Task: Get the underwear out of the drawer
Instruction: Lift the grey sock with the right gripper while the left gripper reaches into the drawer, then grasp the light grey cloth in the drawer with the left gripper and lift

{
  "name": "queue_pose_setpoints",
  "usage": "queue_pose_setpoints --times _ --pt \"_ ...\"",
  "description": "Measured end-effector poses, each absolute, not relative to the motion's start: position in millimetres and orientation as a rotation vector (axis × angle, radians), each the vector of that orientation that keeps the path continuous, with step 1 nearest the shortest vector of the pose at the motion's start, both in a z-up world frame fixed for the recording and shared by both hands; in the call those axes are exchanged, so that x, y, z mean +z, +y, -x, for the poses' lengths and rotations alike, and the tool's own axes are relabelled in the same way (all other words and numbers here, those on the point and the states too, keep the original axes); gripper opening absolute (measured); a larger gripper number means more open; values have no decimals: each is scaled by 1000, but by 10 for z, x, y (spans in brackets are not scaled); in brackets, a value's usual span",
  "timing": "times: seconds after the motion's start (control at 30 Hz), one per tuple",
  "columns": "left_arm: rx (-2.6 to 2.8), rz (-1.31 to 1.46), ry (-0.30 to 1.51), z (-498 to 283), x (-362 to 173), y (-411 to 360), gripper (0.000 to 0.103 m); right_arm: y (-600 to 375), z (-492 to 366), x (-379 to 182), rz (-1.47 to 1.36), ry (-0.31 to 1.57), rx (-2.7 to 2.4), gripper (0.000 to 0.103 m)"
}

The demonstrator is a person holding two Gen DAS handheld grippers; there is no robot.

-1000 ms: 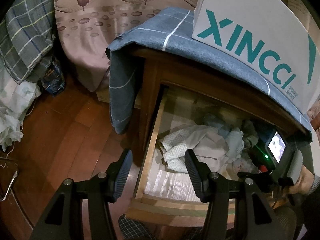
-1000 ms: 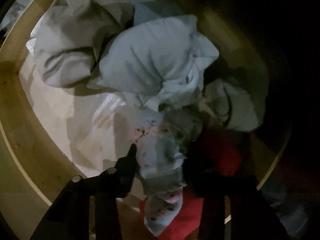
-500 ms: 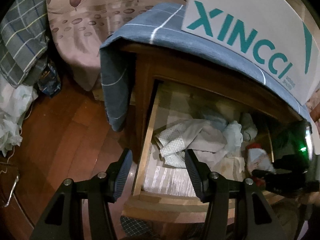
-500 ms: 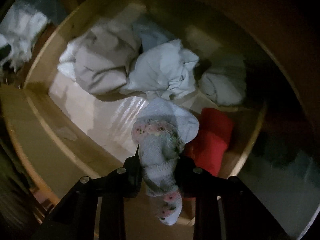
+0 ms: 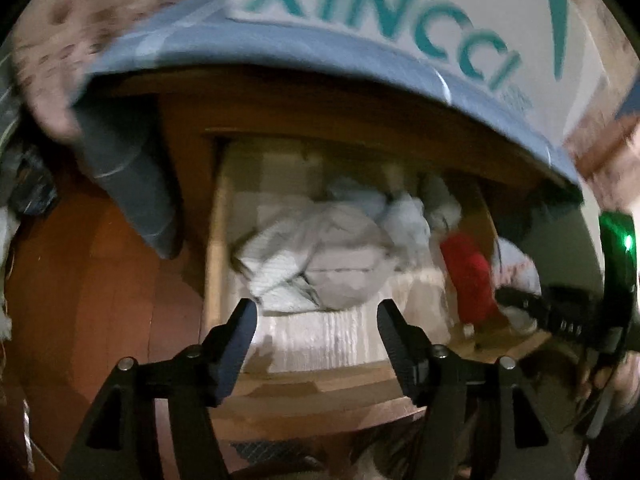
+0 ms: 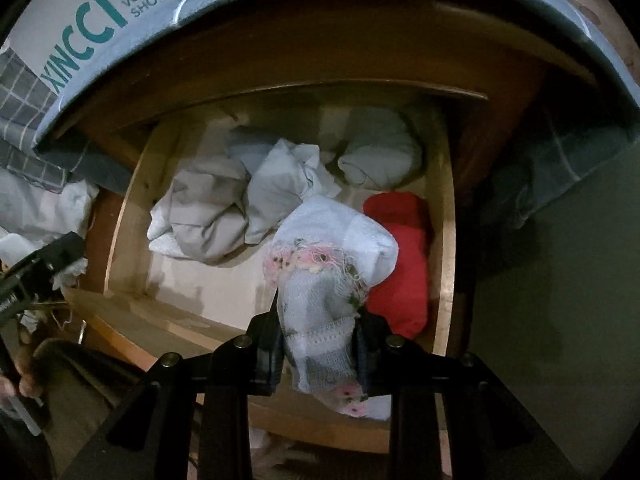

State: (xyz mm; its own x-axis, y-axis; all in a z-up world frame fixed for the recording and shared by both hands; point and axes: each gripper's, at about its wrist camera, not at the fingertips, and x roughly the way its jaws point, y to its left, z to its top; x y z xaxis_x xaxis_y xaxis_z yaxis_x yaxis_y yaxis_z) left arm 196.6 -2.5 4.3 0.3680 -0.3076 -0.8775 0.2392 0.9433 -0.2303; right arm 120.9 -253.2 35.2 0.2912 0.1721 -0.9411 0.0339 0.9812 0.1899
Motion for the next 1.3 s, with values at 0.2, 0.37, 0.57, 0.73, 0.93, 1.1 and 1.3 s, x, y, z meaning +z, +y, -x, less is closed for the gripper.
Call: queue_pose_setpoints --times 0.2,0.37,0.57,0.73,0.93,1.1,1.3 --pt "-481 -179 1195 -2102 -95 -502 67 -2552 -1240 244 -238 1283 114 26" --pt "-551 -356 1201 -2195 -236 -777 68 -2573 -1267 176 -270 1291 120 26" --pt "-566 -486 1235 -2344 -483 -960 68 -2593 -1259 173 -291 1293 126 26" --pt "-597 -559 1271 -2454 -623 -1039 68 -2632 -1263 169 -324 1291 126 26" --pt "-601 -620 1287 -2542 -809 -1067 68 -2632 -1258 180 -329 1296 130 26" --pt "-599 -693 1294 -2592 -920 -1133 68 -2646 -1260 170 -339 1306 135 26" --pt "-594 -685 1343 -2740 -1094 -1163 68 -2632 -1267 157 -332 1312 133 26"
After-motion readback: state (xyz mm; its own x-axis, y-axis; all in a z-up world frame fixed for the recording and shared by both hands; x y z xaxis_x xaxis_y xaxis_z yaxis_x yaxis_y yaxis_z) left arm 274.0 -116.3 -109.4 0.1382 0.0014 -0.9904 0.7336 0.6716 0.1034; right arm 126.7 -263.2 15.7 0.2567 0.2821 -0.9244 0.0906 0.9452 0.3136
